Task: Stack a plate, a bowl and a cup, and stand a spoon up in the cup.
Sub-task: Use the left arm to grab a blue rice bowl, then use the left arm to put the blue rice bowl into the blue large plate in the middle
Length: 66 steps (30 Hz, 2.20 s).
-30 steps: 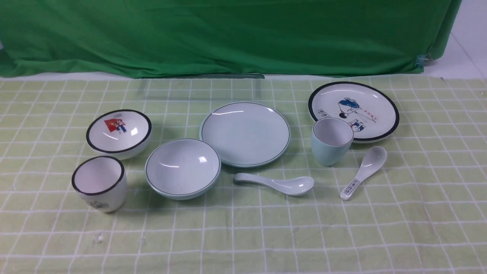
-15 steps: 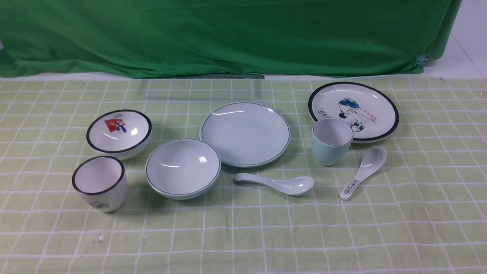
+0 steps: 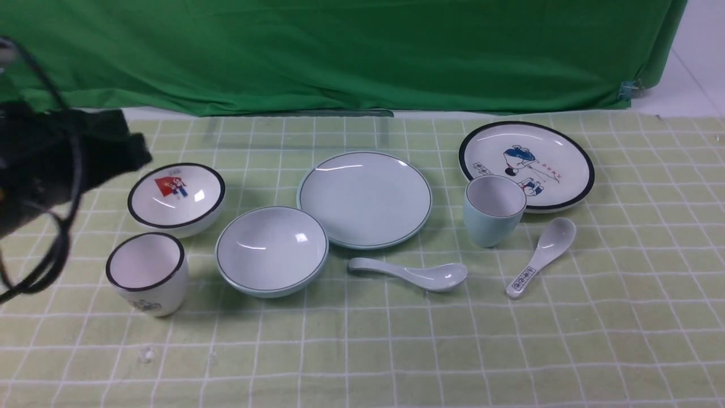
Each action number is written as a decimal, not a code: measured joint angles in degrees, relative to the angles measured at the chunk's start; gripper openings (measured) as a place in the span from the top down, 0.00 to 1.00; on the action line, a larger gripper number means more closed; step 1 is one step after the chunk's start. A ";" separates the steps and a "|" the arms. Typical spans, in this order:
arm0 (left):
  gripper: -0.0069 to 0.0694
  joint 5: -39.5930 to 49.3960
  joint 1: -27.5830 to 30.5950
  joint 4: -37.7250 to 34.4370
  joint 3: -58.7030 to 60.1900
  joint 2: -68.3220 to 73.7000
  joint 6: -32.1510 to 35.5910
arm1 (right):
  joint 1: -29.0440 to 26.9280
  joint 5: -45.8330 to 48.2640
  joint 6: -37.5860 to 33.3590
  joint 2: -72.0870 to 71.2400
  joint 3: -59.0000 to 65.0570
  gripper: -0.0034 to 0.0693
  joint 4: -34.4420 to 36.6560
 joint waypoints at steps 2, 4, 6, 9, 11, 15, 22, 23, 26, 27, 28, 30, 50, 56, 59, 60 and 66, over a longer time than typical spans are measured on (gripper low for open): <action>0.95 9.51 -1.76 -0.90 -4.90 4.82 3.58 | 3.59 4.09 -2.14 4.27 -0.90 0.94 0.00; 0.95 16.94 -3.13 -3.44 -10.04 10.15 7.99 | 7.47 7.93 -4.96 9.20 -2.10 0.94 0.13; 0.93 21.73 -3.60 -6.55 -14.83 15.61 12.36 | 11.06 11.09 -7.18 14.55 -3.94 0.94 0.18; 0.84 25.12 -3.57 -8.06 -20.29 24.03 15.56 | 14.55 13.61 -8.43 21.53 -8.12 0.94 0.37; 0.76 25.91 -3.43 -8.34 -22.10 27.55 15.97 | 15.17 13.82 -8.48 24.37 -10.25 0.94 0.38; 0.54 26.73 -3.43 -8.46 -24.87 34.91 16.50 | 15.36 13.05 -8.59 28.38 -13.53 0.94 0.38; 0.46 26.04 -3.43 -10.64 -26.95 42.36 18.60 | 15.47 9.00 -8.59 29.32 -14.43 0.94 0.38; 0.51 25.80 -3.43 -11.28 -26.94 42.90 19.75 | 15.47 8.85 -8.59 29.32 -14.43 0.94 0.38; 0.74 25.05 -3.43 -12.44 -27.02 43.31 22.73 | 15.47 8.03 -8.59 29.32 -14.43 0.94 0.38; 0.84 25.35 -3.43 -12.99 -27.55 43.31 23.97 | 15.47 7.63 -8.59 29.36 -14.43 0.94 0.38; 0.89 25.73 -3.43 -13.75 -28.34 43.25 24.70 | 15.47 7.33 -8.59 29.36 -14.43 0.94 0.38; 0.92 28.42 -3.43 -15.00 -30.44 42.56 26.22 | 15.47 7.05 -8.59 29.43 -14.43 0.94 0.38; 0.92 22.20 -3.43 -36.55 -49.69 57.14 39.51 | 15.41 8.00 -1.66 37.61 -26.38 0.68 5.56; 0.78 21.35 -3.43 -37.09 -50.46 58.70 43.99 | 12.66 8.05 0.91 46.43 -36.95 0.56 8.03; 0.58 23.17 -3.43 -37.25 -52.24 58.01 43.65 | 10.75 8.86 0.73 53.21 -44.87 0.50 11.16; 0.56 23.45 -3.43 -37.25 -52.58 57.76 43.52 | 10.68 9.05 0.73 53.61 -45.82 0.49 11.22; 0.35 34.20 -3.01 -35.65 -55.25 49.57 40.70 | 9.97 11.40 0.70 64.15 -57.16 0.48 12.22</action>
